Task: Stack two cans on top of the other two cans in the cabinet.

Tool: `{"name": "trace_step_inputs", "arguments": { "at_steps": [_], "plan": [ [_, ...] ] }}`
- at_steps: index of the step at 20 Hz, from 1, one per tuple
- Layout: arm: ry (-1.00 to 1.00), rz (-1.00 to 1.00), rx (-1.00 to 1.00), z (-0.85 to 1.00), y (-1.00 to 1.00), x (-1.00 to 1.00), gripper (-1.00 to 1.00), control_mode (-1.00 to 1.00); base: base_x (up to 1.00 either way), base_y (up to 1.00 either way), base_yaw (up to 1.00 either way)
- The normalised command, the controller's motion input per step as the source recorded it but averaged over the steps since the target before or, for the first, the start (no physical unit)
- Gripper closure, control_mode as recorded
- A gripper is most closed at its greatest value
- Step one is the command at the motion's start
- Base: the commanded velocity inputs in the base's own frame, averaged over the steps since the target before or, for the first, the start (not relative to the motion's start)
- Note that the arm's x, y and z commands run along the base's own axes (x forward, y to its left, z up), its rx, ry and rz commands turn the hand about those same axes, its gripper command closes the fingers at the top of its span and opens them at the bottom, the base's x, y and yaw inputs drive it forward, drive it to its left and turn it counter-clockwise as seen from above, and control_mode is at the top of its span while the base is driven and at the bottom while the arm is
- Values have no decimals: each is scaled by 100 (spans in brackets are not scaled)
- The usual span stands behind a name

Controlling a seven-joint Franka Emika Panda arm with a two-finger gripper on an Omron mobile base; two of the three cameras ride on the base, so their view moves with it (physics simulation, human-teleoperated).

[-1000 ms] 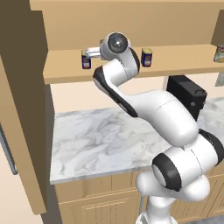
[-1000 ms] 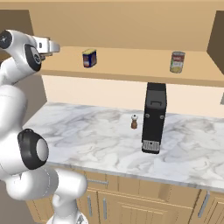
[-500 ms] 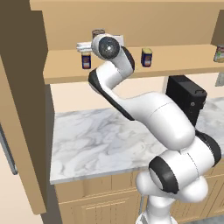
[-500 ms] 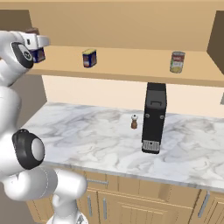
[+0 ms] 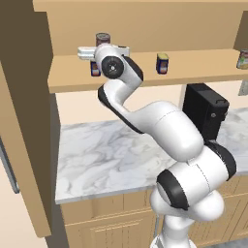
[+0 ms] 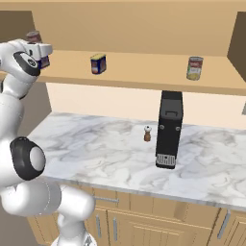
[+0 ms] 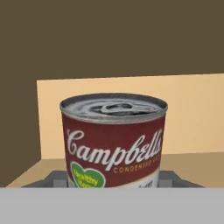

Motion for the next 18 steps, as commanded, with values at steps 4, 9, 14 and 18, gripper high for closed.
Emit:
{"name": "trace_step_inputs", "arguments": {
  "at_steps": [4, 9, 14, 18],
  "plan": [
    [1, 0, 13, 14, 24, 16, 100, -100, 0, 0, 0],
    [2, 0, 8, 12, 23, 4, 100, -100, 0, 0, 0],
    [3, 0, 0, -1, 13, 2, 100, -100, 0, 0, 0],
    [4, 0, 0, -5, 3, 9, 100, -100, 0, 0, 0]
  ]
}}
